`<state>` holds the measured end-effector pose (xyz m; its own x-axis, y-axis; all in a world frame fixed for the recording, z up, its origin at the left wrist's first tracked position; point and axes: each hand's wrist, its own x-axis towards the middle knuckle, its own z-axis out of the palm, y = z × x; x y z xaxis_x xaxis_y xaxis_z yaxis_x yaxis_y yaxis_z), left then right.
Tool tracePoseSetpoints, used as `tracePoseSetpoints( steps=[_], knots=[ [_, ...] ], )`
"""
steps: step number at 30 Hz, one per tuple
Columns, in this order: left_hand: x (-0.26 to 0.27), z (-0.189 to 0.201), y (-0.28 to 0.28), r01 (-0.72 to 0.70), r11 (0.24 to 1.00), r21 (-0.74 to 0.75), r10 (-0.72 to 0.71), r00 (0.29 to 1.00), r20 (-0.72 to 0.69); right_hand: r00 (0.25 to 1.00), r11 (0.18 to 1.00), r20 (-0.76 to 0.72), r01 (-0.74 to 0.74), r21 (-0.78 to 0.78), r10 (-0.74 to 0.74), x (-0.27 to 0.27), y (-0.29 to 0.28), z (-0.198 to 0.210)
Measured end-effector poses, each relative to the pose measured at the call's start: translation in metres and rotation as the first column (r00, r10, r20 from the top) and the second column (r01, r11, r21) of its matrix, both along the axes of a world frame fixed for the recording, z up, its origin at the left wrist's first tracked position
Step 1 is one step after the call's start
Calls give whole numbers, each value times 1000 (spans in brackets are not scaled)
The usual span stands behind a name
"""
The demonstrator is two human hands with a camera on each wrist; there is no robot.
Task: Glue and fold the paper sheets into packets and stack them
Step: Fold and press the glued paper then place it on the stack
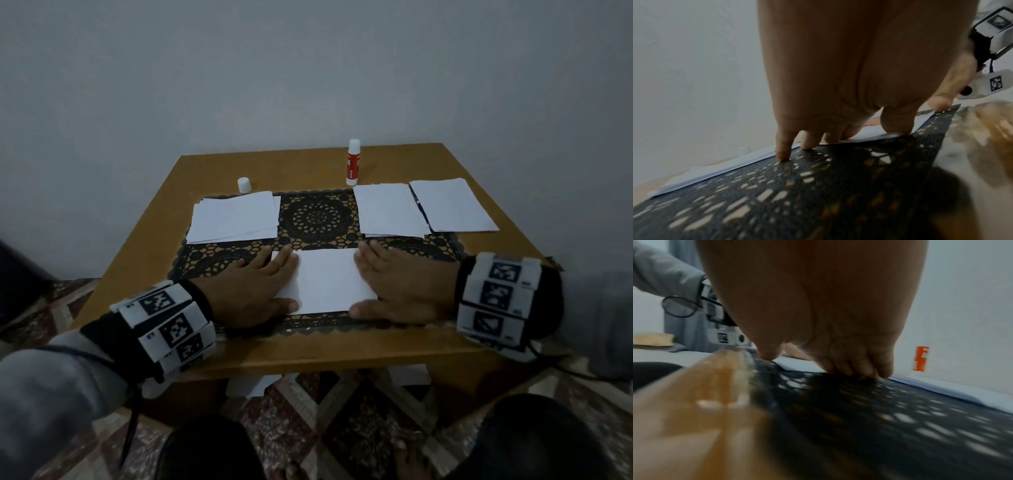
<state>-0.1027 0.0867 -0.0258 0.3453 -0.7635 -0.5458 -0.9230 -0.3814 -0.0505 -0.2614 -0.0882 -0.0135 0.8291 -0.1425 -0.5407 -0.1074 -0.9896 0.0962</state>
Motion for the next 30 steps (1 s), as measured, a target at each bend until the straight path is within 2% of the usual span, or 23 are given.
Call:
tracePoseSetpoints(
  steps=[4,6,9,14,18,23,27,28,30],
  knots=[
    [0,-2,1,0,1000,-5,0,1000,12,982,981,9,-187,53,186,-30,27,-14],
    [0,0,0,1,1000,-6,-1,1000,13,990,988,-30,-132,78,135,-27,17,-8],
    [-2,2,1,-2,1000,-6,2,1000,7,1000,1000,-18,-7,9,7,-11,-4,-3],
    [-2,2,1,-1,1000,-7,1,1000,9,983,983,-66,-168,78,173,-20,19,0],
    [-3,3,1,-3,1000,-4,4,1000,8,1000,1000,-6,-6,19,6,7,-4,7],
    [-1,2,0,-3,1000,4,3,1000,24,974,973,-70,-211,90,218,-8,28,0],
    [-3,2,0,-4,1000,4,4,1000,22,1000,999,-24,-11,43,12,19,3,8],
    [-4,2,0,-4,1000,4,4,1000,19,1000,999,-10,-7,38,8,20,5,8],
    [-5,3,0,-5,1000,2,5,1000,20,995,993,-23,-100,67,102,13,22,5]
  ],
)
